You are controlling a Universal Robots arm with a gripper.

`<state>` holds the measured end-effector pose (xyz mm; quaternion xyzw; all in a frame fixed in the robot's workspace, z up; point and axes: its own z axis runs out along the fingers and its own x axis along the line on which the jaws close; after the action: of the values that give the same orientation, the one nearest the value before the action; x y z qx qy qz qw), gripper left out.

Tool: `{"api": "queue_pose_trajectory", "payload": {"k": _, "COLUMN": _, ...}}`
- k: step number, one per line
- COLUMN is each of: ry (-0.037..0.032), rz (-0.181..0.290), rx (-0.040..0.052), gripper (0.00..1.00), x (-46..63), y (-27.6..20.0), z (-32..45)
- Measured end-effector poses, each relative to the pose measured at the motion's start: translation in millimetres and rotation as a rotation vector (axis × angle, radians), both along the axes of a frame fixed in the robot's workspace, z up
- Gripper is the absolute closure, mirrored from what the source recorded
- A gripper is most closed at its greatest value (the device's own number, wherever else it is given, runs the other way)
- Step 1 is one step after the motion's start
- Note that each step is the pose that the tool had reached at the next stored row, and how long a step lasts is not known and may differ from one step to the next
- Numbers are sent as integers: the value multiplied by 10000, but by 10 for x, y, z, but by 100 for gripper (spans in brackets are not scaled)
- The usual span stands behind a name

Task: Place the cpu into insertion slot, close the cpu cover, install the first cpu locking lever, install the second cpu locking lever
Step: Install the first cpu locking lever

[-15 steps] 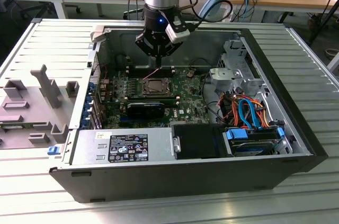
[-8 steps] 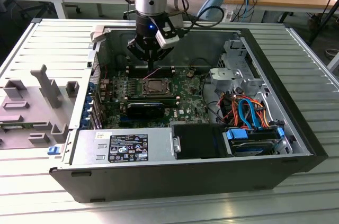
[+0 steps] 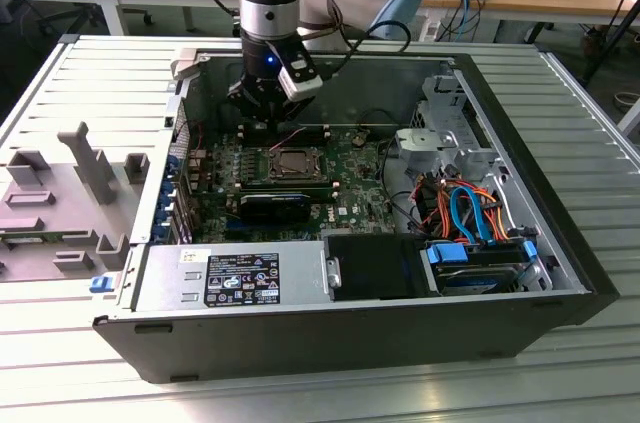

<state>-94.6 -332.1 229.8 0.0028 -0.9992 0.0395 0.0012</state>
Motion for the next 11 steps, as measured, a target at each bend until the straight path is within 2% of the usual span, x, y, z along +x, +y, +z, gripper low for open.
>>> {"api": "queue_pose_trajectory", "payload": {"k": 3, "ry": 1, "rz": -2, "rx": 0, "gripper": 89, "x": -38, "y": 0, "z": -57}}
{"api": "queue_pose_trajectory", "payload": {"k": 11, "ry": 0, "rz": 2, "rx": -1, "gripper": 89, "x": -40, "y": 0, "z": -208}}
